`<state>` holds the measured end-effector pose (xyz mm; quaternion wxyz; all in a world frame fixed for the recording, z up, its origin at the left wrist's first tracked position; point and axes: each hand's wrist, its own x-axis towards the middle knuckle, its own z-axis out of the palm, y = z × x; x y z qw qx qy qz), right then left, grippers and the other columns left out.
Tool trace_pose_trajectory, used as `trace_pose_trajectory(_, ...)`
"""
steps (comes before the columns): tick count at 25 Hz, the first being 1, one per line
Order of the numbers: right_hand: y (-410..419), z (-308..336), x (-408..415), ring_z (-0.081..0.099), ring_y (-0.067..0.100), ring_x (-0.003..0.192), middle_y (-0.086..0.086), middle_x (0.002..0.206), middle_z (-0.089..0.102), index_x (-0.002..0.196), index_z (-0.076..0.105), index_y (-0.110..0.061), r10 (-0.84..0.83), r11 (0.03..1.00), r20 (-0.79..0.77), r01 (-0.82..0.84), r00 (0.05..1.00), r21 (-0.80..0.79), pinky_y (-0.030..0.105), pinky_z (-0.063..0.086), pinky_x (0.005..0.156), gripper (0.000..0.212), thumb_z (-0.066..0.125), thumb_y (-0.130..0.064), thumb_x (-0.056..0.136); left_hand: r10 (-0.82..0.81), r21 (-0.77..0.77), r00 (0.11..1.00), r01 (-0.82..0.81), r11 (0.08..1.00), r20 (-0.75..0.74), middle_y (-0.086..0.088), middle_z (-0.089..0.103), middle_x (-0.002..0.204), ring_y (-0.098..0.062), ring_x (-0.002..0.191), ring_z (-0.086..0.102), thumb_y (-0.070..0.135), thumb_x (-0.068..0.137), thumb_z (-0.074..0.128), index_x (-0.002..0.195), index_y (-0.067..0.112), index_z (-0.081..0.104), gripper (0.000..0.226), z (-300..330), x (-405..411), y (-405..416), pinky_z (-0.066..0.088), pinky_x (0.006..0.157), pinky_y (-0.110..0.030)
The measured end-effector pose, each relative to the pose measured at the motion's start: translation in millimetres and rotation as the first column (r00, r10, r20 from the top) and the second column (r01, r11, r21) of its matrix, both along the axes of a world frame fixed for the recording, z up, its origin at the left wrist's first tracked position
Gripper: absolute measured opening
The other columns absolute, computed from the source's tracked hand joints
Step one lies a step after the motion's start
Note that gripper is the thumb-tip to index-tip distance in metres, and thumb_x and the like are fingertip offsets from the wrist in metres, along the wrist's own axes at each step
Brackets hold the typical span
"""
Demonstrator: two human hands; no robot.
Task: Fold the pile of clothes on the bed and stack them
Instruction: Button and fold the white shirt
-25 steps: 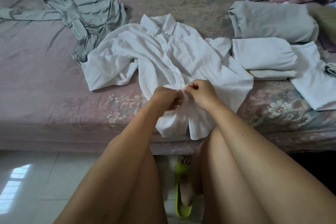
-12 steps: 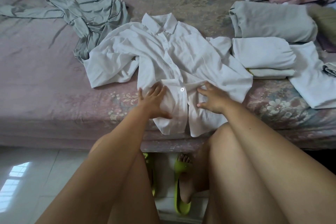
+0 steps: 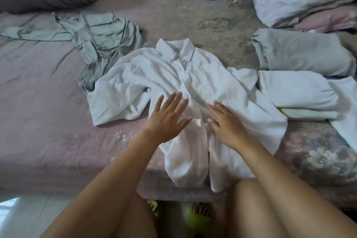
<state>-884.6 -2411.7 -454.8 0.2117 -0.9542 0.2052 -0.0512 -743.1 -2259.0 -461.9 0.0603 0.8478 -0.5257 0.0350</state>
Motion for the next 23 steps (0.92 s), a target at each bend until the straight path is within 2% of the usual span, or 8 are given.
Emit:
trace_pose_trajectory(5, -71.8, 7.6, 118.9, 0.015, 0.022, 0.146, 0.010, 0.158, 0.015, 0.148, 0.028, -0.013, 0.124, 0.976, -0.002, -0.122, 0.992, -0.181, 0.031, 0.012, 0.118, 0.048, 0.038, -0.019, 0.101, 0.000, 0.065, 0.996, -0.006, 0.998, 0.094, -0.009, 0.012, 0.159, -0.026, 0.147, 0.010, 0.062, 0.083, -0.001, 0.151, 0.017, 0.022, 0.084, 7.1, 112.3, -57.7, 0.005, 0.116, -0.048)
trace_pose_trajectory(7, -108.7, 5.3, 187.2, 0.019, 0.025, 0.145, 0.013, 0.157, 0.019, 0.148, 0.029, -0.011, 0.171, 0.948, -0.005, -0.166, 0.985, -0.273, 0.035, 0.015, 0.117, 0.048, 0.037, -0.014, 0.101, -0.057, 0.085, 0.982, 0.042, 0.995, 0.179, -0.012, 0.029, 0.153, -0.030, 0.141, 0.028, 0.058, 0.090, 0.007, 0.145, 0.015, 0.037, 0.076, -0.2, 171.3, -95.3, 0.019, 0.113, -0.052)
trace_pose_trajectory(9, -140.0, 0.7, 253.6, 0.021, 0.027, 0.144, 0.015, 0.156, 0.020, 0.148, 0.029, -0.010, 0.231, 0.901, -0.066, -0.239, 0.971, -0.363, 0.040, 0.019, 0.116, 0.049, 0.038, -0.007, 0.099, -0.082, 0.059, 0.955, 0.068, 0.996, 0.285, -0.016, 0.055, 0.134, -0.034, 0.121, 0.054, 0.051, 0.095, 0.018, 0.126, 0.011, 0.061, 0.067, -12.6, 223.7, -125.2, 0.040, 0.098, -0.056)
trace_pose_trajectory(14, -188.7, 4.2, 340.7, 0.008, 0.023, 0.146, 0.008, 0.160, 0.006, 0.151, 0.019, -0.025, 0.171, 0.809, -0.325, -0.321, 0.930, -0.493, 0.039, 0.015, 0.115, 0.059, 0.044, -0.014, 0.098, -0.200, 0.097, 0.910, 0.176, 0.980, 0.364, -0.019, 0.059, 0.127, -0.036, 0.116, 0.058, 0.039, 0.091, 0.033, 0.122, 0.009, 0.063, 0.053, -21.1, 302.4, -166.0, 0.045, 0.095, -0.057)
trace_pose_trajectory(16, -203.7, 12.9, 359.2, 0.008, 0.026, 0.146, 0.008, 0.159, 0.007, 0.146, 0.032, -0.029, 0.139, 0.840, -0.418, -0.330, 0.898, -0.431, 0.042, 0.015, 0.115, 0.055, 0.053, -0.025, 0.095, -0.171, 0.096, 0.946, 0.150, 0.984, 0.276, -0.021, 0.043, 0.143, -0.038, 0.131, 0.042, 0.036, 0.093, 0.040, 0.127, 0.009, 0.058, 0.047, -6.7, 327.5, -180.8, 0.032, 0.106, -0.057)
trace_pose_trajectory(18, -220.1, 20.0, 370.8, 0.017, 0.028, 0.142, 0.009, 0.154, 0.021, 0.134, 0.049, -0.027, 0.131, 0.858, -0.510, -0.355, 0.850, -0.371, 0.042, 0.021, 0.114, 0.048, 0.062, -0.035, 0.088, -0.020, 0.293, 0.997, -0.001, 0.956, 0.071, -0.014, 0.016, 0.157, -0.029, 0.145, 0.014, 0.041, 0.093, 0.049, 0.133, 0.017, 0.050, 0.047, 10.6, 348.7, -187.9, 0.014, 0.116, -0.048)
trace_pose_trajectory(20, -234.0, 24.1, 368.4, 0.040, 0.028, 0.129, 0.007, 0.135, 0.047, 0.116, 0.061, -0.020, 0.149, 0.903, -0.541, -0.336, 0.827, -0.266, 0.038, 0.036, 0.104, 0.041, 0.071, -0.037, 0.080, 0.121, 0.405, 0.985, -0.062, 0.912, -0.124, -0.011, 0.036, 0.147, -0.028, 0.138, 0.030, 0.045, 0.087, 0.060, 0.125, 0.018, 0.058, 0.046, 19.2, 359.9, -184.3, 0.025, 0.111, -0.040)
trace_pose_trajectory(23, -244.5, 55.4, 349.7, 0.061, 0.019, 0.093, 0.005, 0.096, 0.069, 0.092, 0.073, -0.013, 0.110, 0.993, -0.369, -0.089, 0.923, 0.073, 0.028, 0.046, 0.079, 0.023, 0.081, -0.019, 0.072, 0.184, 0.198, 0.907, -0.115, 0.973, -0.379, -0.015, 0.064, 0.097, -0.030, 0.098, 0.060, 0.032, 0.078, 0.075, 0.098, 0.008, 0.070, 0.032, 49.1, 360.8, -166.5, 0.039, 0.076, -0.026)
